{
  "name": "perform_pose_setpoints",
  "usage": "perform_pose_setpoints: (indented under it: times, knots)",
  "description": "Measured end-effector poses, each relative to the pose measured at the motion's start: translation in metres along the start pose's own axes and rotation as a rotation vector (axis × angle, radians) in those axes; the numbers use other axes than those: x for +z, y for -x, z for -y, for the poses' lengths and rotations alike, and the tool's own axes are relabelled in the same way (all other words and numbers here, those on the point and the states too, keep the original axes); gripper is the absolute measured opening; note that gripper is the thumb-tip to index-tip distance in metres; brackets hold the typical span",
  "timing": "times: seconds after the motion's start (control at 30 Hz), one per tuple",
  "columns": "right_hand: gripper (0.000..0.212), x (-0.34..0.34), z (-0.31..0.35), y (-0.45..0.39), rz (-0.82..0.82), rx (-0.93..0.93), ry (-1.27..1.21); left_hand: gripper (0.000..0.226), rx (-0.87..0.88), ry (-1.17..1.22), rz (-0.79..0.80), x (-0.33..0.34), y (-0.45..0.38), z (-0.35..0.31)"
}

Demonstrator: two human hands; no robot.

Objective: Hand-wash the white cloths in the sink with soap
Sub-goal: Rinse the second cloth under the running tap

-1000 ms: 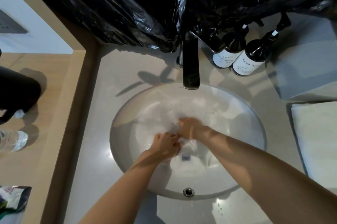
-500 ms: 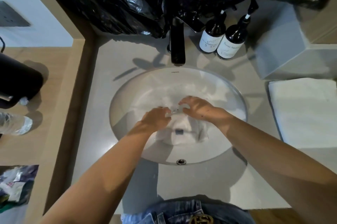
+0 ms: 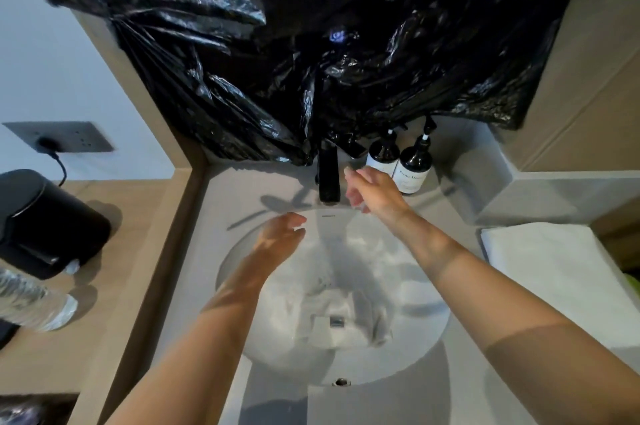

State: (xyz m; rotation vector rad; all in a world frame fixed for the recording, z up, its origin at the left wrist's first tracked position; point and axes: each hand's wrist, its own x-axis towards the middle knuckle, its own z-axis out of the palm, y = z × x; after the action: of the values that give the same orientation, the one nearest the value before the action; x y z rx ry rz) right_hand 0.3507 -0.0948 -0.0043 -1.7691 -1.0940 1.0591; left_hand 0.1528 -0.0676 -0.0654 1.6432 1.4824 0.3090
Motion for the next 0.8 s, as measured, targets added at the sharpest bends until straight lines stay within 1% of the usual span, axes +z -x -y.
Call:
perform_pose_setpoints:
  times: [0.07,0.13,0.2,0.27,0.37,0.47,0.5,0.6,0.67,0.73,0.8]
  knots:
    - [0.043,-0.002,0.014,-0.009,-0.023,0.099,-0.103,0.033,0.008,-0.010,-0.015,-0.003,0.000,-0.004]
    - [0.038,0.000,0.022,-0.019,-0.045,0.167,-0.231,0.031,-0.005,0.020,-0.020,-0.003,0.000,-0.005]
    - [0.033,0.004,0.026,-0.026,-0.069,0.189,-0.285,0.031,-0.015,0.033,-0.016,0.000,0.001,-0.005]
    - [0.033,0.006,0.029,-0.029,-0.099,0.190,-0.278,0.031,-0.023,0.038,-0.011,0.001,0.001,-0.005]
    - [0.028,0.008,0.031,-0.029,-0.138,0.199,-0.291,0.032,-0.054,0.077,0.014,0.003,0.000,-0.005]
    - [0.022,0.009,0.029,-0.025,-0.127,0.179,-0.363,0.030,-0.066,0.097,0.026,0.007,-0.001,-0.002]
    - [0.019,0.008,0.030,-0.022,-0.112,0.144,-0.377,0.029,-0.064,0.108,0.025,0.007,-0.001,0.000]
    - [0.025,0.002,0.040,-0.019,-0.034,-0.019,-0.378,0.022,-0.055,0.151,0.028,0.010,0.001,0.002]
    - [0.021,-0.001,0.044,-0.017,-0.011,-0.049,-0.403,0.019,-0.061,0.139,0.047,0.015,0.003,0.000]
    - [0.010,0.001,0.031,-0.015,-0.046,-0.001,-0.453,0.020,-0.074,0.125,0.049,0.021,0.001,-0.002]
    - [0.010,0.008,0.008,-0.010,-0.073,0.092,-0.475,0.026,-0.087,0.076,0.043,0.025,0.000,-0.004]
